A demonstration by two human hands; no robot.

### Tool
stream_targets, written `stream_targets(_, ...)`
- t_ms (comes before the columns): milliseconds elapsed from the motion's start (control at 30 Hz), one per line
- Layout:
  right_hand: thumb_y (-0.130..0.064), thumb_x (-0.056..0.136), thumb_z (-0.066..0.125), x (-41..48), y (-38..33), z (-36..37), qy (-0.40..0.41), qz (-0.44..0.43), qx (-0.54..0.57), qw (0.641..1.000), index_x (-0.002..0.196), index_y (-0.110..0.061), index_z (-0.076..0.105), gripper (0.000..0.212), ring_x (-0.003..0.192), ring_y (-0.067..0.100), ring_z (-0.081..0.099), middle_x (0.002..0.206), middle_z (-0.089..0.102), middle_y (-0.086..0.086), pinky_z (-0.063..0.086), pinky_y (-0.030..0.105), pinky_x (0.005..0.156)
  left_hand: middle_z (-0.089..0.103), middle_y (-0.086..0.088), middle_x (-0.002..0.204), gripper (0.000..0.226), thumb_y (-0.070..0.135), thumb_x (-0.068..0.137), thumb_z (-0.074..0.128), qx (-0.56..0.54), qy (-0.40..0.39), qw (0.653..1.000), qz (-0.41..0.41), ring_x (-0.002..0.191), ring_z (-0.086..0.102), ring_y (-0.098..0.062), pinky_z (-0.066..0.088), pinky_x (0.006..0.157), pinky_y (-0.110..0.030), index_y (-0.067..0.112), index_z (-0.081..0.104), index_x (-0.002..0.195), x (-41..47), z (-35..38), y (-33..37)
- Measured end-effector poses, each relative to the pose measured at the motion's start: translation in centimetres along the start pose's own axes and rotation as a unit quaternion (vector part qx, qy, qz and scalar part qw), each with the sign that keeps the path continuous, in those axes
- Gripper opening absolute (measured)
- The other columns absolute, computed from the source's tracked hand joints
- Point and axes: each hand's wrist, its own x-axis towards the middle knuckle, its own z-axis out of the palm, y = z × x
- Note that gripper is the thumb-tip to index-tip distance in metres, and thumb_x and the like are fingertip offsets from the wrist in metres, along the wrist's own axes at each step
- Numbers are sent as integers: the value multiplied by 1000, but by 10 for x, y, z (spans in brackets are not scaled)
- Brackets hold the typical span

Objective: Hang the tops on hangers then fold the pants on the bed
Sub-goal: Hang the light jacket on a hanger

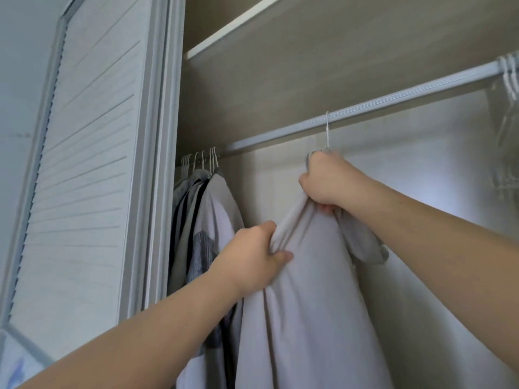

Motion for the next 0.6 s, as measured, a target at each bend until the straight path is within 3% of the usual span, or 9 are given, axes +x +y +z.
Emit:
stream_targets(67, -11, 93, 45, 1, -6, 9, -9, -5, 43, 999, 74, -4, 54, 22, 43, 30, 63, 57, 65, 19, 41, 25, 36, 62, 0, 84, 20, 35, 94, 64, 21, 5, 1000, -2, 82, 59, -23, 50, 72, -38, 17, 56, 93, -3, -6, -7)
stream_targets(167, -8, 96, 43, 11, -12, 27, -37, -2, 110, 993, 80, 1, 54, 21, 49, 31, 65, 64, 67, 21, 53, 30, 44, 55, 4, 75, 22, 30, 94, 63, 49, 20, 998, -15, 72, 54, -15, 40, 57, -30, 22, 48, 81, -6, -15, -18)
stream_targets(300, -8, 94, 41, 30, -24, 56, -57, 10, 187, 981, 69, 4, 55, 31, 49, 35, 68, 57, 67, 21, 57, 36, 45, 54, 4, 74, 23, 23, 94, 61, 76, 20, 996, -46, 67, 51, -11, 37, 53, -26, 25, 44, 77, -10, -27, -35)
stream_targets(433, -8, 95, 41, 47, -46, 84, -98, 4, 233, 967, 83, 10, 60, 30, 62, 40, 72, 67, 70, 26, 59, 37, 54, 60, -2, 84, 4, 17, 94, 56, 99, 2, 991, -95, 75, 60, -20, 55, 68, -40, 18, 54, 90, -16, -37, -53)
stream_targets(533, -8, 98, 39, 64, -66, 107, -123, -8, 251, 960, 94, 13, 63, 32, 67, 42, 72, 73, 71, 27, 62, 42, 65, 61, -3, 86, 5, 16, 95, 51, 120, -10, 985, -126, 78, 61, -23, 57, 75, -45, 15, 56, 93, -18, -41, -69)
stream_targets(600, -11, 100, 38, 80, -78, 121, -130, -15, 244, 961, 100, 12, 63, 34, 62, 40, 70, 74, 71, 25, 60, 36, 58, 62, -4, 88, 7, 14, 95, 49, 130, -14, 981, -141, 80, 61, -25, 56, 76, -46, 13, 55, 95, -15, -43, -77)
